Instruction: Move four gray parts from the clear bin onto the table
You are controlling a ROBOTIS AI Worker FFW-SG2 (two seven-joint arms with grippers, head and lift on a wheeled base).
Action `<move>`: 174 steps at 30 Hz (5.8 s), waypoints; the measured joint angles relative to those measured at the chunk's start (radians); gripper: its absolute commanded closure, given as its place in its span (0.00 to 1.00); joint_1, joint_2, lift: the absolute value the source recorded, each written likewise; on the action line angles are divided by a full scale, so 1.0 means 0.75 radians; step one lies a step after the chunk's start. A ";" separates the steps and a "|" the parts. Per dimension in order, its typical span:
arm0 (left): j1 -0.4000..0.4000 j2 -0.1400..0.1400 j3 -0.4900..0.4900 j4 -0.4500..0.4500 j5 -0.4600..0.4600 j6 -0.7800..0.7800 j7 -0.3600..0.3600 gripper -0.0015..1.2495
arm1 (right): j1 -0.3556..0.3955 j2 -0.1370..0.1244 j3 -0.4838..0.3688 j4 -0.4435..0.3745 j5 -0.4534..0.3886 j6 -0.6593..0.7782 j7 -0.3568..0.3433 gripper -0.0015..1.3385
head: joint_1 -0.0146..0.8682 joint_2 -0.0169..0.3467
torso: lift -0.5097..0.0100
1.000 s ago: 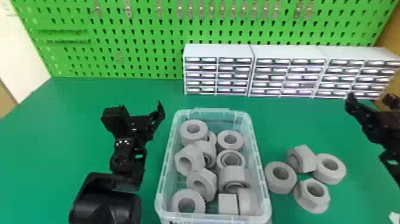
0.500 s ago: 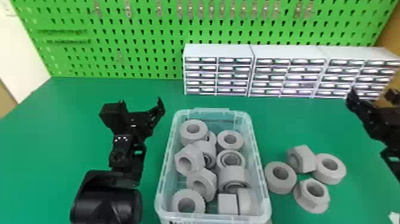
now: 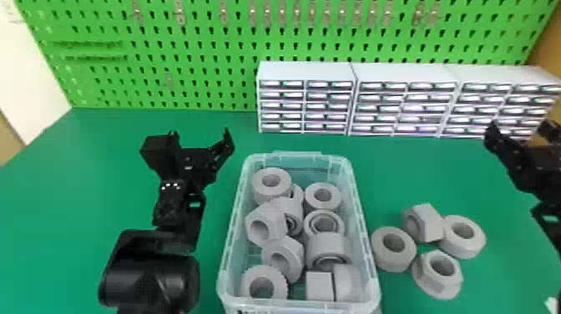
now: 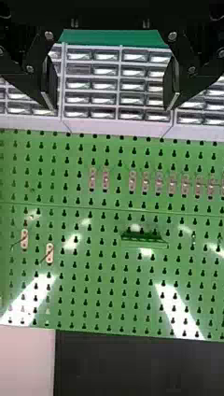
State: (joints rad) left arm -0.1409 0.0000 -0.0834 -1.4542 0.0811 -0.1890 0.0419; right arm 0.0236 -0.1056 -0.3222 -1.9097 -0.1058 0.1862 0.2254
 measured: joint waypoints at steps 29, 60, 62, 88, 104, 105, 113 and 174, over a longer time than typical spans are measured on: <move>-0.026 0.000 0.026 -0.091 -0.210 0.302 -0.096 0.08 | 0.003 -0.010 0.015 0.002 0.034 -0.003 0.000 0.30 | 0.80 0.24 | 0.88; -0.016 0.000 0.070 -0.144 -0.235 0.328 -0.096 0.08 | 0.007 -0.017 0.054 0.002 0.053 0.020 0.000 0.32 | 0.80 0.24 | 0.88; -0.015 0.000 0.068 -0.145 -0.233 0.328 -0.096 0.08 | 0.009 -0.017 0.054 0.002 0.053 0.020 0.000 0.32 | 0.80 0.24 | 0.88; -0.002 0.000 0.056 -0.147 -0.197 0.328 -0.097 0.08 | 0.021 -0.015 0.025 -0.014 0.062 0.024 0.000 0.32 | 0.80 0.24 | 0.88; 0.007 0.000 0.059 -0.145 -0.186 0.328 -0.097 0.08 | 0.022 0.018 -0.101 -0.077 0.075 0.024 0.000 0.32 | 0.80 0.24 | 0.88; 0.007 0.000 0.060 -0.145 -0.185 0.328 -0.097 0.08 | 0.022 0.018 -0.105 -0.077 0.075 0.024 0.000 0.32 | 0.80 0.24 | 0.88; 0.004 0.000 0.058 -0.145 -0.181 0.328 -0.097 0.08 | 0.022 0.017 -0.094 -0.078 0.085 0.024 0.000 0.32 | 0.80 0.24 | 0.88; 0.008 0.000 0.097 -0.133 -0.179 0.293 -0.097 0.08 | 0.009 -0.011 0.049 -0.025 0.077 0.054 0.000 0.34 | 0.80 0.24 | 0.88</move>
State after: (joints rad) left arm -0.1351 0.0000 -0.0110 -1.5539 -0.0532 0.0306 -0.0306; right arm 0.0307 -0.1136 -0.2854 -1.9284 -0.0477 0.2271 0.2252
